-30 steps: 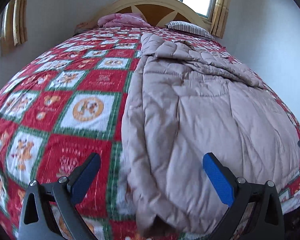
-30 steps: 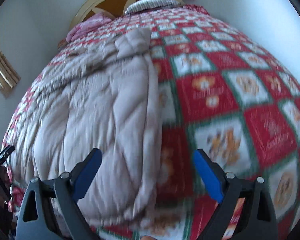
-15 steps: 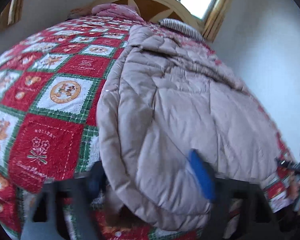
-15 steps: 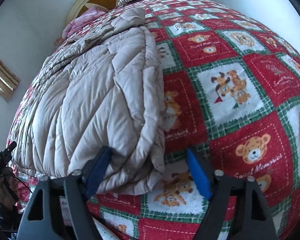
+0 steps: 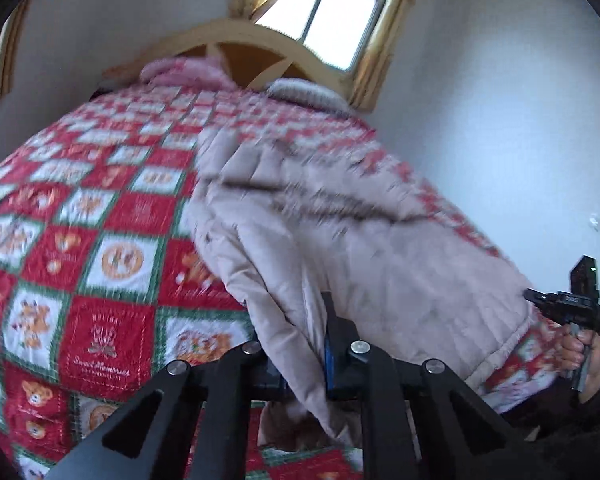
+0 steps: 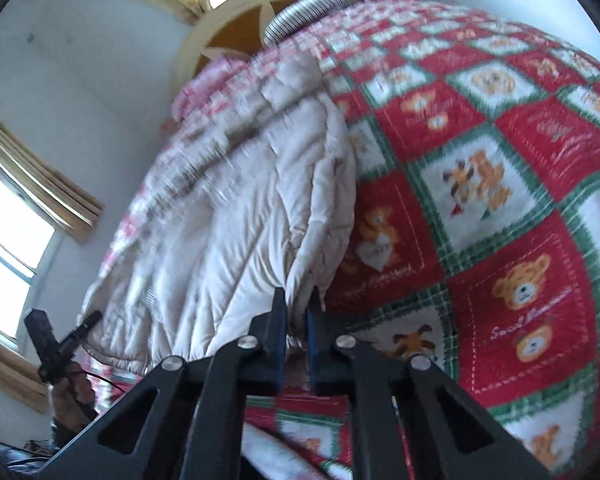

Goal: Fold large clothes

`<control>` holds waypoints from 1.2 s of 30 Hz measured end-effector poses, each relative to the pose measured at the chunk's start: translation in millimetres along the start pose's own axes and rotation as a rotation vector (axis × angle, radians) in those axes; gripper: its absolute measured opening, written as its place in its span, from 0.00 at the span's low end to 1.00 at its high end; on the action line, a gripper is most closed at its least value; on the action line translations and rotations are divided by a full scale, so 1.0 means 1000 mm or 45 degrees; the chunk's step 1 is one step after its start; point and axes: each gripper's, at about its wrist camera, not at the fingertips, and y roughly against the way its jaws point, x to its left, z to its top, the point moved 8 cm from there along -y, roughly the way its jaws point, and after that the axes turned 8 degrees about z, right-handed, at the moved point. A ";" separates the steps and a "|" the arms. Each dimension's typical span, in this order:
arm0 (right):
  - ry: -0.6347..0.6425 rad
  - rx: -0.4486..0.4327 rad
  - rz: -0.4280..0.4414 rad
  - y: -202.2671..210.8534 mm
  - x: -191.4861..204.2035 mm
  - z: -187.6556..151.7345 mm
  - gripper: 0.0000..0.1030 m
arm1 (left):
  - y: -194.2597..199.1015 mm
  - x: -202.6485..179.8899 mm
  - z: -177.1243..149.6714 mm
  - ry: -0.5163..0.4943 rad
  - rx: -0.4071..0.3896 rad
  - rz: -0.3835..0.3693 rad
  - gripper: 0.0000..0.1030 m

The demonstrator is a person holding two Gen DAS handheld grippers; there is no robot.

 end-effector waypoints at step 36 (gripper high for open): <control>-0.005 -0.275 0.074 -0.058 0.057 0.240 0.09 | -0.018 0.119 0.159 0.399 0.104 -0.022 0.69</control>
